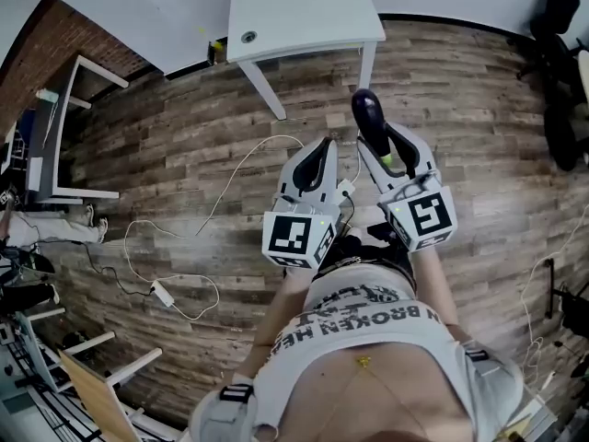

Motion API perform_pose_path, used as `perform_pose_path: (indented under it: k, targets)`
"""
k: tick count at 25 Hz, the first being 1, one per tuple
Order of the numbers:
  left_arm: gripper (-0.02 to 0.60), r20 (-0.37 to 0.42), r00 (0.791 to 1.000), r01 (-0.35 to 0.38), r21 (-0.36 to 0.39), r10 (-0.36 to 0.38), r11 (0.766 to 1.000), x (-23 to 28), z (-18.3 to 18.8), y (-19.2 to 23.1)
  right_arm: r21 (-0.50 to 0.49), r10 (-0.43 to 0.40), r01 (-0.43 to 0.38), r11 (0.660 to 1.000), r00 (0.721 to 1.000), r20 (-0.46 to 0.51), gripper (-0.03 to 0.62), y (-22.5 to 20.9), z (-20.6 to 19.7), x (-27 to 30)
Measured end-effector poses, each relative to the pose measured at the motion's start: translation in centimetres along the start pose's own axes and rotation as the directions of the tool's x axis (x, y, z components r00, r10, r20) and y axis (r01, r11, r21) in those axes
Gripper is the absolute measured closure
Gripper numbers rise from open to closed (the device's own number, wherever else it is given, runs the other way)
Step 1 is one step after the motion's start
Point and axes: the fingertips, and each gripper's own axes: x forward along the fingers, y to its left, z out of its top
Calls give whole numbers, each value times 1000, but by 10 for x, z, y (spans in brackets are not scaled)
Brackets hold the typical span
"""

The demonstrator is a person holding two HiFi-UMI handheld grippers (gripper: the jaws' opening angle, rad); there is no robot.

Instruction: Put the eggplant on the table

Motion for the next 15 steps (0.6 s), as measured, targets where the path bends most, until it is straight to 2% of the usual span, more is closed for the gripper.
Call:
perform_pose_path:
  k: [7, 15]
  targets:
    - [575, 5, 1000, 3, -21, -3, 1000, 22, 2, 43, -15, -1, 1, 1000, 1000, -11, 411, -3, 1, 45]
    - [575, 23, 995, 97, -35, -96, 995, 76, 17, 99, -49, -31, 31, 998, 1000, -3, 411, -12, 16, 121]
